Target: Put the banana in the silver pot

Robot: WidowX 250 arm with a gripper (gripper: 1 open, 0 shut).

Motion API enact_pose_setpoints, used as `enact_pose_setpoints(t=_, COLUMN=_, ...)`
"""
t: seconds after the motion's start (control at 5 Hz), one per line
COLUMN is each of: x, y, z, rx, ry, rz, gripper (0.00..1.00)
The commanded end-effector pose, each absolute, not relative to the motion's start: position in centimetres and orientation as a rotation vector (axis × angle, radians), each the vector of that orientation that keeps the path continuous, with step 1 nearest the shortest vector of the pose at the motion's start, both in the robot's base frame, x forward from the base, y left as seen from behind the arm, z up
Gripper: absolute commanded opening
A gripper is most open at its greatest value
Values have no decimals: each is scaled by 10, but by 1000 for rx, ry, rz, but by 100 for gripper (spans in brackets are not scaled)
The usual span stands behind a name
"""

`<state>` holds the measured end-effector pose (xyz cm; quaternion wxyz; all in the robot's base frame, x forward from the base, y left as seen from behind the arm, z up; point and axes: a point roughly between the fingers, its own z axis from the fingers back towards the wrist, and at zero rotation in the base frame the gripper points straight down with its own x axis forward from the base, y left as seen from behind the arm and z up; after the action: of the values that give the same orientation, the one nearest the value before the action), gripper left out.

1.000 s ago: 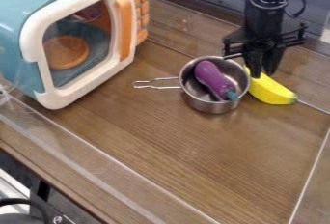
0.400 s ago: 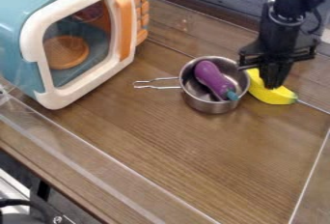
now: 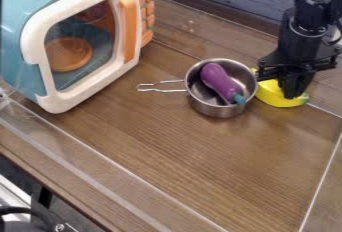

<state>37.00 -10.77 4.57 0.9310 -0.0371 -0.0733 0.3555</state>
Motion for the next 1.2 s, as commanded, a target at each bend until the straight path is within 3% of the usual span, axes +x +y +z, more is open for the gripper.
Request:
enact_pose_setpoints(t=0.0, x=372, y=-114, z=46, rx=-78, ry=-176, rz=724, gripper=100)
enact_pose_setpoints(t=0.2, x=372, y=-113, z=42, rx=-74, ry=-171, rz=731, gripper=0)
enact_pose_setpoints(t=0.4, x=371, y=-112, z=39, rx=-69, ry=-166, rz=733, gripper=0)
enact_pose_setpoints(t=0.6, x=371, y=-111, z=34, rx=-61, ry=-155, rz=734, gripper=100)
enact_pose_setpoints(t=0.8, x=370, y=-111, z=31, rx=-53, ry=-143, rz=733, gripper=100)
enact_pose_setpoints(t=1.0, x=370, y=-110, z=30, rx=-48, ry=-137, rz=731, gripper=0)
